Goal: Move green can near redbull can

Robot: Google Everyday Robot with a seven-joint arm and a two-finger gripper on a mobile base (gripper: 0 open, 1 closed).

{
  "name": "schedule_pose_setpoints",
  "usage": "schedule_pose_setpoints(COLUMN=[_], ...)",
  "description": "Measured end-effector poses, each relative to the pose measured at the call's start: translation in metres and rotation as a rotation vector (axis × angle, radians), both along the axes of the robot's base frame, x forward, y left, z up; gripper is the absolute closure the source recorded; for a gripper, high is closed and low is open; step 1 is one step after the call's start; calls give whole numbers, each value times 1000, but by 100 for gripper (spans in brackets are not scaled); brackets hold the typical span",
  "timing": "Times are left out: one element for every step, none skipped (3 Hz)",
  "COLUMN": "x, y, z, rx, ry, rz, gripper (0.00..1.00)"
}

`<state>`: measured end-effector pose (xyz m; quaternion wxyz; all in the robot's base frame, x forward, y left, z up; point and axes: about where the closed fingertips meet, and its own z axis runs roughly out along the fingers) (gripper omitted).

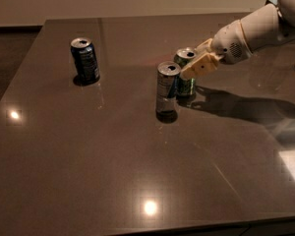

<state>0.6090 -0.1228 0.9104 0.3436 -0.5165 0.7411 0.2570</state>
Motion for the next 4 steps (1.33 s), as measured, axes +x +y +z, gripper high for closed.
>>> schedule_pose_setpoints(x=[-5, -7, -7, -7], y=[-2, -2, 0, 0], z=[-3, -5, -7, -7], rx=[4, 23, 24, 24], ry=[10, 15, 17, 17], rz=[43, 76, 80, 80], gripper=[41, 17, 0, 0])
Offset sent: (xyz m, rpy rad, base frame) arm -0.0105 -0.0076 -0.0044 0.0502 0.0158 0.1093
